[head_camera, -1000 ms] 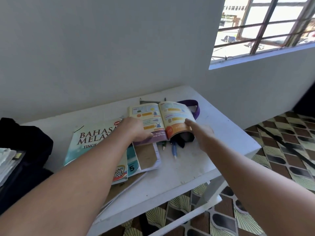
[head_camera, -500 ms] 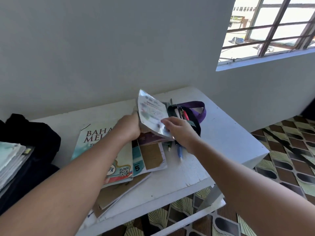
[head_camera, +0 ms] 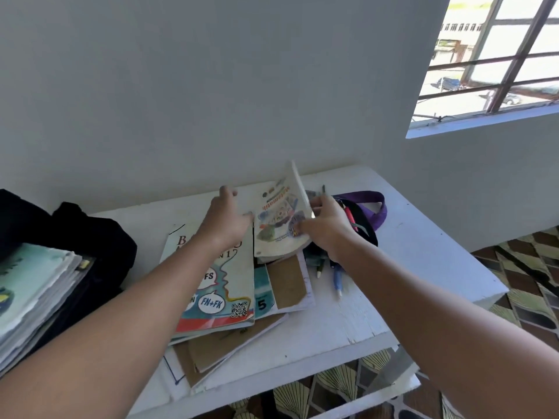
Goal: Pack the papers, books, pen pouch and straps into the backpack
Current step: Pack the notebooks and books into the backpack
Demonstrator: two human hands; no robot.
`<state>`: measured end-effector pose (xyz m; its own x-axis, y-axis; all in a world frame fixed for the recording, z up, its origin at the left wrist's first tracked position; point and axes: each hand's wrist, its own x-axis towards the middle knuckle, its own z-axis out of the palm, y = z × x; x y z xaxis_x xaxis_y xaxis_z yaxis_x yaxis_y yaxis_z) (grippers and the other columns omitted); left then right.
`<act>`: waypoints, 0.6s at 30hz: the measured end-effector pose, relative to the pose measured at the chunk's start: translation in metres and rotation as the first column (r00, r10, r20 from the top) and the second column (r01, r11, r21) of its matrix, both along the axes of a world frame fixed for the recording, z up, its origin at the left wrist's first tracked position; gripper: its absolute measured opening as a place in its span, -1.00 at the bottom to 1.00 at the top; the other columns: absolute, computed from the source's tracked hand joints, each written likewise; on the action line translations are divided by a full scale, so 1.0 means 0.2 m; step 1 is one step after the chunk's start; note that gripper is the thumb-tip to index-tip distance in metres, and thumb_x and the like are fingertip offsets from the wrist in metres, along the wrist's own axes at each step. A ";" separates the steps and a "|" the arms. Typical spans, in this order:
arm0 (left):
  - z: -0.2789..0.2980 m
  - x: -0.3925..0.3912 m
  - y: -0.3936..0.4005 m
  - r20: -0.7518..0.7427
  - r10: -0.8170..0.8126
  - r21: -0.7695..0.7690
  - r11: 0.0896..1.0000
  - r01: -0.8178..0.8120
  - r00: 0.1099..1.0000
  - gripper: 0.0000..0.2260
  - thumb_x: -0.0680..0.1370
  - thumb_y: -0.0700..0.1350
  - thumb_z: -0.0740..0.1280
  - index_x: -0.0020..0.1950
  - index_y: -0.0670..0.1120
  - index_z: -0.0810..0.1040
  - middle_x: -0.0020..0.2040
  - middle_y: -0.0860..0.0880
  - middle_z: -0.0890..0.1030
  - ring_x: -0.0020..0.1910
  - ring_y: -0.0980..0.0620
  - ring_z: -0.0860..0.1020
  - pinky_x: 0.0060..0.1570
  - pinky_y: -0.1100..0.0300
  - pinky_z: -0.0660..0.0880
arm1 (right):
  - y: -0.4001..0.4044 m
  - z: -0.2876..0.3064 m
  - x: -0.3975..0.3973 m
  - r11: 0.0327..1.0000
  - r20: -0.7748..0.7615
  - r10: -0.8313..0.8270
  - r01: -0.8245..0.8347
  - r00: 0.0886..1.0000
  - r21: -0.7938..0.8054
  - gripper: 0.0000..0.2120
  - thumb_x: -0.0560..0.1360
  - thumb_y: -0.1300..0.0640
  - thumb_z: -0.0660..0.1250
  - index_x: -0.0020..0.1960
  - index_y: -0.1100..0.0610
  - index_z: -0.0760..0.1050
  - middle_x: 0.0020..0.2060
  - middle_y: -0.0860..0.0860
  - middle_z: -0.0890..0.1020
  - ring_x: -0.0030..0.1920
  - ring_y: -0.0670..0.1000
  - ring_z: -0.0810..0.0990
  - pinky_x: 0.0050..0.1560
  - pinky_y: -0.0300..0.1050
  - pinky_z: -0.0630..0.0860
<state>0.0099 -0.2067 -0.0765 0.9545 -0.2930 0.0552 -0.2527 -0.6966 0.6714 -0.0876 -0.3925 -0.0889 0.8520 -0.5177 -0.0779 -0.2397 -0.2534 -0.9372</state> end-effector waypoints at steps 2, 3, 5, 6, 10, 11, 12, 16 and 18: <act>0.07 -0.01 -0.04 0.326 -0.160 0.119 0.985 0.127 0.932 -0.38 0.55 -0.14 0.43 0.54 -0.08 0.23 0.49 -0.20 0.30 0.43 -0.23 0.37 0.35 0.00 0.37 | 0.05 0.07 0.02 0.998 0.094 0.046 -0.043 0.994 -0.038 -0.72 0.52 0.28 0.49 0.13 0.05 0.50 0.03 -0.07 0.68 -0.07 -0.09 0.68 -0.23 -0.23 0.63; 0.10 -0.01 -0.05 0.442 -0.259 0.250 0.955 0.159 0.859 -0.36 0.53 -0.15 0.43 0.55 -0.04 0.23 0.55 -0.18 0.24 0.50 -0.26 0.26 0.44 -0.12 0.29 | 0.08 0.10 0.02 0.993 0.139 0.074 -0.061 0.988 -0.096 -0.75 0.53 0.27 0.47 0.12 0.03 0.53 0.00 -0.11 0.70 -0.10 -0.13 0.67 -0.27 -0.29 0.58; 0.17 0.02 -0.07 0.523 -0.435 0.516 0.846 0.135 0.733 -0.44 0.55 -0.06 0.42 0.51 0.04 0.32 0.62 -0.11 0.17 0.60 -0.27 0.07 0.53 -0.29 0.04 | 0.13 0.16 0.02 0.973 0.237 0.142 -0.092 0.961 -0.211 -0.78 0.54 0.27 0.45 0.07 -0.02 0.61 -0.09 -0.15 0.72 -0.14 -0.17 0.67 -0.23 -0.31 0.55; 0.20 0.02 -0.06 0.531 -0.480 0.581 0.806 0.112 0.698 -0.54 0.57 -0.01 0.40 0.45 0.04 0.41 0.59 -0.08 0.26 0.61 -0.24 0.07 0.53 -0.31 -0.07 | 0.14 0.19 0.02 0.963 0.292 0.172 -0.098 0.941 -0.249 -0.77 0.53 0.30 0.45 0.04 -0.02 0.64 -0.11 -0.14 0.72 -0.14 -0.17 0.67 -0.19 -0.28 0.57; 0.28 0.00 0.00 0.565 -0.402 0.383 0.901 0.202 0.721 -0.86 0.60 0.00 0.38 0.05 -0.02 0.49 -0.11 0.03 0.58 0.07 -0.13 0.62 0.38 -0.18 0.34 | 0.15 0.23 0.04 0.952 0.488 0.172 -0.018 0.855 -0.305 -0.62 0.48 0.26 0.48 0.21 -0.05 0.53 0.05 -0.10 0.67 0.03 -0.07 0.65 0.03 -0.02 0.64; 0.30 0.00 0.02 0.522 -0.320 0.243 0.944 0.222 0.791 -0.84 0.60 -0.01 0.39 0.05 -0.04 0.47 -0.14 0.02 0.60 -0.07 -0.13 0.63 0.15 -0.08 0.52 | 0.15 0.23 0.06 0.953 0.519 0.131 0.037 0.845 -0.301 -0.51 0.47 0.18 0.51 0.31 -0.09 0.44 0.16 -0.10 0.61 0.16 -0.03 0.61 0.15 0.07 0.61; 0.31 0.00 0.04 0.477 -0.233 0.113 0.972 0.204 0.848 -0.82 0.59 0.00 0.40 0.09 -0.04 0.48 -0.12 0.01 0.63 -0.12 -0.10 0.63 -0.06 0.00 0.57 | 0.15 0.23 0.07 0.951 0.515 0.084 0.085 0.853 -0.296 -0.41 0.46 0.08 0.52 0.41 -0.10 0.35 0.26 -0.08 0.54 0.27 0.01 0.55 0.25 0.14 0.57; 0.39 -0.03 0.17 0.339 -0.085 -0.201 0.966 0.161 0.937 -0.77 0.57 0.01 0.46 0.17 -0.01 0.56 -0.03 0.07 0.68 -0.10 0.13 0.65 -0.15 0.19 0.57 | 0.19 0.22 0.11 0.990 0.325 0.010 0.037 0.946 -0.138 0.00 0.39 -0.29 0.55 0.61 -0.11 0.04 0.57 0.04 0.23 0.53 0.13 0.33 0.36 0.28 0.52; 0.43 -0.04 0.25 0.175 -0.107 -0.408 0.897 0.171 0.979 -0.77 0.54 -0.05 0.50 0.17 -0.02 0.60 0.00 0.03 0.73 -0.06 0.04 0.71 -0.07 0.12 0.63 | 0.23 0.23 0.13 0.993 0.294 0.085 -0.106 0.952 0.055 -0.05 0.39 -0.26 0.56 0.59 -0.13 0.10 0.54 0.09 0.36 0.44 0.16 0.49 0.27 0.27 0.59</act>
<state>0.0013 -0.1576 0.0085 0.8779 -0.3414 0.3357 -0.4424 -0.3099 0.8416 -0.0611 -0.3457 -0.0429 0.8881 -0.4351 0.1479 0.0680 -0.1938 -0.9787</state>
